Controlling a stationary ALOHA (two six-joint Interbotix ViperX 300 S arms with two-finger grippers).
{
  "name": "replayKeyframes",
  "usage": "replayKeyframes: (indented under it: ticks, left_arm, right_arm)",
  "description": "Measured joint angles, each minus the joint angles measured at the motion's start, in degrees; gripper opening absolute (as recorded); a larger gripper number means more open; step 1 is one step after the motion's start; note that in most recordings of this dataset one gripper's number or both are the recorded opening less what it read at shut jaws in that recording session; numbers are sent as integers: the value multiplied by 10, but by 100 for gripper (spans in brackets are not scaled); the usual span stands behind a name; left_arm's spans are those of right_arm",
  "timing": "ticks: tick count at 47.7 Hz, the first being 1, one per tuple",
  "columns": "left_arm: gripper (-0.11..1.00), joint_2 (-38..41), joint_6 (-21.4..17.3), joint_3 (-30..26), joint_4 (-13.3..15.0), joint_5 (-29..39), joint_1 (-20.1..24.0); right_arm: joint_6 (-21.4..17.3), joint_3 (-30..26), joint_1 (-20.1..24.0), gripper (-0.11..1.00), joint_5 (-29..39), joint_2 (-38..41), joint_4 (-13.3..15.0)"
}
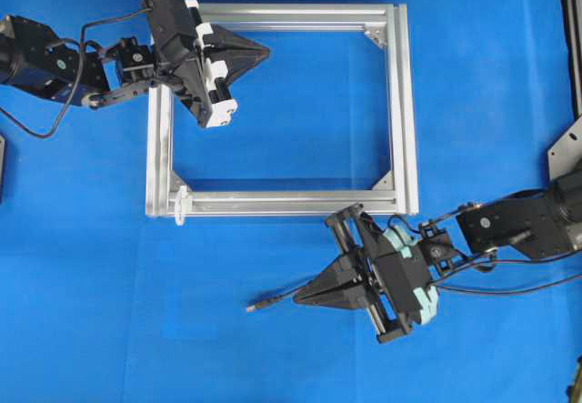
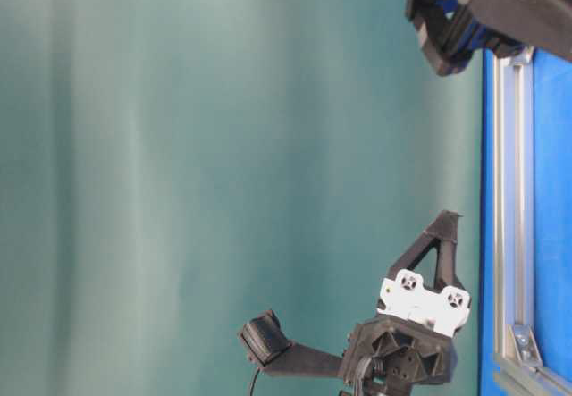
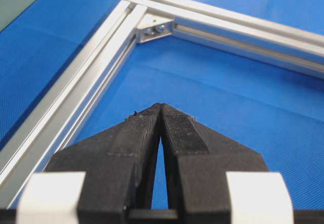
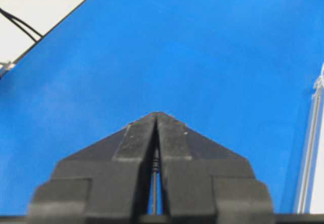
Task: Insert the wire through the string loop located on the left side.
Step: 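Grasp the black USB cable near its plug with the right gripper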
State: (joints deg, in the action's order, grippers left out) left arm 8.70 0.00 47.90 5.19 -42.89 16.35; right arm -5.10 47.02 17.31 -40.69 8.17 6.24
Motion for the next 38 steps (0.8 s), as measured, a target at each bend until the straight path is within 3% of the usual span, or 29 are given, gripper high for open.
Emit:
replayKeyframes:
  ticks: [11,14,26,38]
  left_arm:
    - [0,1,0,0,0,2,0]
    - [0,1,0,0,0,2,0]
    - [0,0,0,0,0,2,1]
    - [0,1,0,0,0,2,1]
  right_arm:
    - [-4,0,3,77,0,0,0]
    - [-4,0,4,90,0,0,-1]
    - [-4,0,4,88,2,1,-17]
    - [-21,-11,7,88,6,56,-39]
